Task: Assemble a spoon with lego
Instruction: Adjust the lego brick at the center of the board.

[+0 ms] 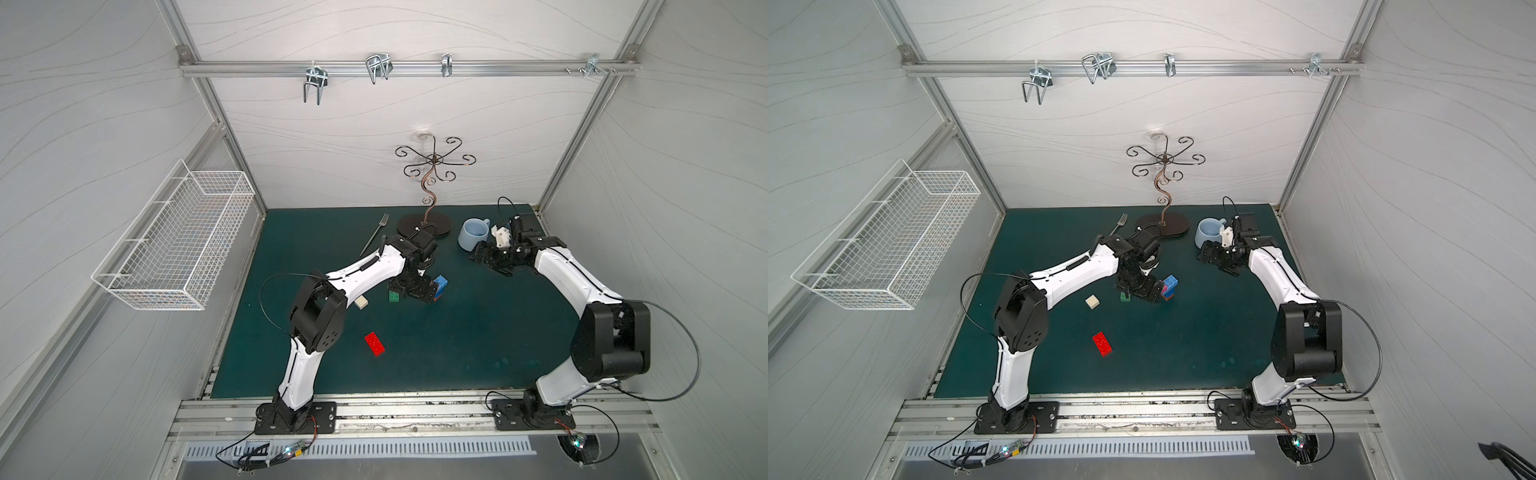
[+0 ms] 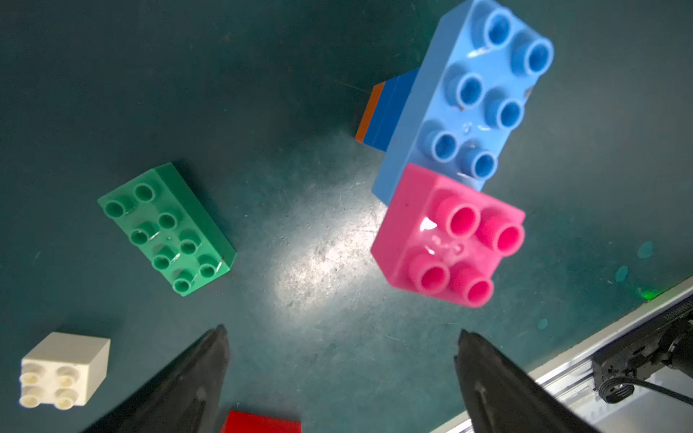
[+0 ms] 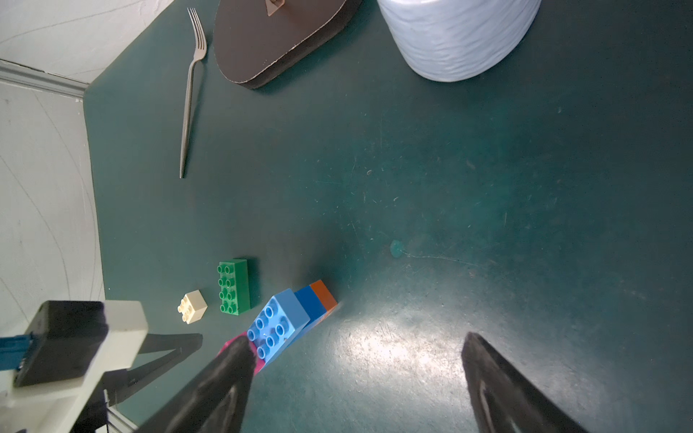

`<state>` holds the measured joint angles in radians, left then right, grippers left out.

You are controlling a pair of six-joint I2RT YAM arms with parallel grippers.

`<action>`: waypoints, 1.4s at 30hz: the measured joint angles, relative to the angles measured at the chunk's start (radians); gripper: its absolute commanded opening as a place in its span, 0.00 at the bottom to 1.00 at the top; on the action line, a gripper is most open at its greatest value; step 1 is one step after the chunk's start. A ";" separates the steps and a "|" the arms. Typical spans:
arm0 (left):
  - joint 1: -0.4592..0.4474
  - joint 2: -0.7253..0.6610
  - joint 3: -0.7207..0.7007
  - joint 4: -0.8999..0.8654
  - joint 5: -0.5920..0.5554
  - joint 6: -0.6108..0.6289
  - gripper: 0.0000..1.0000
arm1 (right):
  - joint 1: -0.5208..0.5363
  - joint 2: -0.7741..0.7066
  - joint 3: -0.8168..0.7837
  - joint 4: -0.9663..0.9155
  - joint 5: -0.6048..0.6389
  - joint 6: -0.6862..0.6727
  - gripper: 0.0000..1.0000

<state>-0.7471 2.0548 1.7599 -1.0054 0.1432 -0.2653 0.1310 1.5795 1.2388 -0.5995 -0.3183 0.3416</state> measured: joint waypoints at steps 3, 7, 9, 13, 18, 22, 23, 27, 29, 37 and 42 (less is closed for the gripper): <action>0.001 0.007 0.004 0.000 0.005 0.000 1.00 | -0.002 0.000 0.000 0.000 -0.001 0.000 0.89; 0.001 0.025 0.027 0.003 0.006 0.000 1.00 | -0.003 0.000 0.000 0.000 -0.002 -0.001 0.89; 0.003 0.026 0.028 0.004 0.006 0.000 1.00 | -0.004 0.000 0.000 0.000 -0.003 -0.002 0.89; 0.010 0.027 0.029 0.005 -0.005 -0.001 1.00 | -0.009 0.000 0.000 0.000 -0.005 -0.002 0.89; 0.026 0.027 0.029 0.006 -0.031 -0.002 1.00 | -0.013 0.000 0.000 0.000 -0.009 -0.002 0.89; 0.037 0.027 0.029 0.008 -0.040 -0.001 1.00 | -0.014 0.000 0.000 0.000 -0.011 -0.003 0.89; 0.038 0.027 0.029 0.008 -0.040 -0.001 1.00 | -0.014 0.000 0.000 0.000 -0.012 -0.003 0.89; 0.042 0.027 0.029 0.008 -0.043 0.003 1.00 | -0.014 0.000 0.000 0.000 -0.015 -0.009 0.89; 0.036 0.027 0.029 0.006 -0.048 0.009 1.00 | -0.014 0.000 0.000 0.000 -0.016 -0.010 0.89; -0.017 0.032 0.040 -0.032 -0.061 0.028 1.00 | -0.014 0.000 0.000 0.000 -0.018 -0.017 0.89; -0.030 0.074 0.126 -0.045 -0.071 0.030 1.00 | -0.014 0.000 0.000 0.000 -0.021 -0.018 0.89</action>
<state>-0.7773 2.1284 1.8854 -1.0504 0.0719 -0.2356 0.1173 1.5795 1.2388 -0.5995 -0.3393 0.3233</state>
